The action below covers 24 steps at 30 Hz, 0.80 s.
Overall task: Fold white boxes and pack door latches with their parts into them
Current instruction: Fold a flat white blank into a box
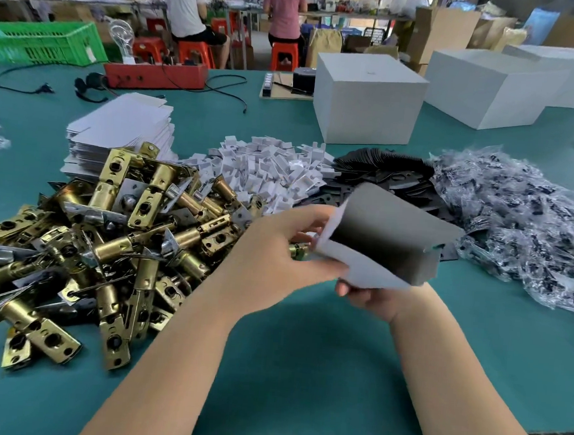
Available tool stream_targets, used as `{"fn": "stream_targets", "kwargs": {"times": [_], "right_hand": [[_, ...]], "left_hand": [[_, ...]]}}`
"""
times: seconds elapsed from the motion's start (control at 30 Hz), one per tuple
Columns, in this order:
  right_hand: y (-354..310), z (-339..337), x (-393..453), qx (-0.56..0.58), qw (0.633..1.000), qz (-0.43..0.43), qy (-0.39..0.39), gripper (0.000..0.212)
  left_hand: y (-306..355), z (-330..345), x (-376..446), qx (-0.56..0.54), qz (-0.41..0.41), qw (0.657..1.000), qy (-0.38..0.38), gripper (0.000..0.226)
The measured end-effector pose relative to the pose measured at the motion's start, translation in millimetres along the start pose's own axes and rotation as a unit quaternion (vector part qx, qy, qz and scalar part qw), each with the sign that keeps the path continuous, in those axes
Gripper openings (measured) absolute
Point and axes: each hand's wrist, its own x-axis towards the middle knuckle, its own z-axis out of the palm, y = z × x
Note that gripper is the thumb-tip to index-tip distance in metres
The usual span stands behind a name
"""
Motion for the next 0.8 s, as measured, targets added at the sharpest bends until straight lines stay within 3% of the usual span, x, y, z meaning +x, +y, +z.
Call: {"fn": "stream_targets", "kwargs": {"times": [0.03, 0.13, 0.2, 0.27, 0.4, 0.53, 0.67, 0.8], "right_hand": [[-0.4, -3.4, 4.0, -0.056, 0.997, -0.024, 0.039, 0.021], [-12.1, -13.5, 4.1, -0.065, 0.976, -0.150, 0.145, 0.033], [-13.5, -18.4, 2.7, -0.062, 0.953, -0.276, 0.106, 0.035], [-7.3, -16.6, 1.3, -0.030, 0.938, -0.337, 0.068, 0.034], [6.6, -5.3, 3.7, -0.051, 0.916, -0.376, 0.131, 0.039], [13.7, 2.9, 9.5, -0.019, 0.929, -0.328, 0.169, 0.053], [14.6, 4.7, 12.7, -0.040, 0.923, -0.339, 0.177, 0.052], [12.8, 2.3, 15.1, -0.007, 0.925, -0.325, 0.198, 0.024]], "left_hand": [[-0.3, 2.5, 2.2, -0.016, -0.006, 1.000, 0.016, 0.041], [-10.0, 15.6, 2.9, -0.051, -0.043, 0.994, 0.086, 0.035], [-18.5, 26.9, 1.3, -0.010, -0.064, 0.992, 0.105, 0.030], [-25.2, 37.1, 0.8, 0.030, -0.079, 0.991, 0.107, 0.026], [-34.4, 49.7, 0.3, 0.076, -0.096, 0.986, 0.116, 0.025], [-40.2, 51.9, -0.2, 0.117, -0.113, 0.980, 0.115, 0.033], [-42.3, 54.6, -1.7, 0.140, -0.117, 0.977, 0.110, 0.044], [-35.8, 52.6, -5.3, 0.148, -0.112, 0.977, 0.110, 0.040]]}}
